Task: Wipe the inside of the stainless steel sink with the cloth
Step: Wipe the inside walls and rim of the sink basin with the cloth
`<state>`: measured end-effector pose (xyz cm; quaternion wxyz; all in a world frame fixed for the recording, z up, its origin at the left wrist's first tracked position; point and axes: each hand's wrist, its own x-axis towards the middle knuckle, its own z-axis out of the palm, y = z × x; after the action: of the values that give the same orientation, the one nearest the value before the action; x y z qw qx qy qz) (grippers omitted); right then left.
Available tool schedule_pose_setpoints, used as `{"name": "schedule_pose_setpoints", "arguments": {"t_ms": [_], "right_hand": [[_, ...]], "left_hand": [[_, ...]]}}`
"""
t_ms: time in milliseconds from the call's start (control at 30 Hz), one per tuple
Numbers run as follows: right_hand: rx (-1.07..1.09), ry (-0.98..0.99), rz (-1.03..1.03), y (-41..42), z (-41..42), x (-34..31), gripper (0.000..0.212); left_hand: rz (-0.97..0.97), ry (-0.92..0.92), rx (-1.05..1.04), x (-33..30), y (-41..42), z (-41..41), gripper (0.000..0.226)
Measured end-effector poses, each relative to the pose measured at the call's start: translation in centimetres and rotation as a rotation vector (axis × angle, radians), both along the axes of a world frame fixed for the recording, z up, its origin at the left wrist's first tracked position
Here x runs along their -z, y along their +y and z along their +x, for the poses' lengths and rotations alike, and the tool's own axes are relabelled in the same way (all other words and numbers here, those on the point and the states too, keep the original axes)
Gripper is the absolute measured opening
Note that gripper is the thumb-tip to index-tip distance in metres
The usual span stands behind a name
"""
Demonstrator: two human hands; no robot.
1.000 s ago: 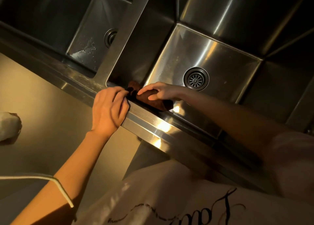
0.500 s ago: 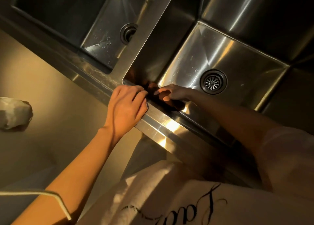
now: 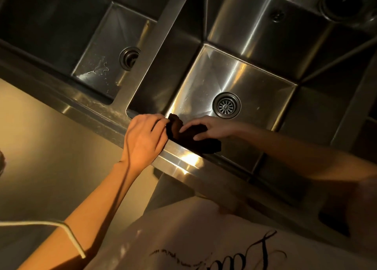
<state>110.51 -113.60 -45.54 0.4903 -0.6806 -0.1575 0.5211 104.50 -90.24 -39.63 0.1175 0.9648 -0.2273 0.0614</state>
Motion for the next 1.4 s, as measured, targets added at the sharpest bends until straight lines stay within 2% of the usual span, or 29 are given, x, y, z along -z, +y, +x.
{"name": "schedule_pose_setpoints", "arguments": {"t_ms": [267, 400, 533, 800, 933, 1100, 1267, 1400], "right_hand": [[0.024, 0.011, -0.319, 1.9, -0.7, 10.3, 0.048], [0.052, 0.032, -0.327, 2.0, -0.7, 11.1, 0.047], [0.094, 0.077, -0.232, 0.9, -1.0, 8.2, 0.047], [0.055, 0.107, 0.077, -3.3, -1.8, -5.0, 0.048], [0.081, 0.122, 0.128, -4.9, -3.1, -6.6, 0.048], [0.127, 0.092, 0.042, -4.2, -3.5, -0.2, 0.045], [0.043, 0.053, -0.211, -3.1, -3.3, 9.5, 0.047], [0.096, 0.109, -0.344, -3.2, -3.5, 12.7, 0.046]], "left_hand": [[-0.019, -0.022, 0.010, 0.9, 0.4, 0.0, 0.023], [-0.025, -0.044, 0.029, 1.0, 0.3, 0.0, 0.024], [-0.021, -0.054, 0.039, 0.8, 0.1, -0.1, 0.021], [-0.039, -0.032, 0.023, -0.3, -1.0, -0.2, 0.024], [-0.054, -0.018, 0.046, -0.3, -2.1, -0.5, 0.024], [-0.036, 0.001, 0.014, 0.3, -2.3, -1.3, 0.026], [-0.008, -0.005, 0.021, 0.7, -2.3, -1.6, 0.029], [0.014, -0.016, 0.050, 0.6, -2.6, -1.6, 0.030]]}}
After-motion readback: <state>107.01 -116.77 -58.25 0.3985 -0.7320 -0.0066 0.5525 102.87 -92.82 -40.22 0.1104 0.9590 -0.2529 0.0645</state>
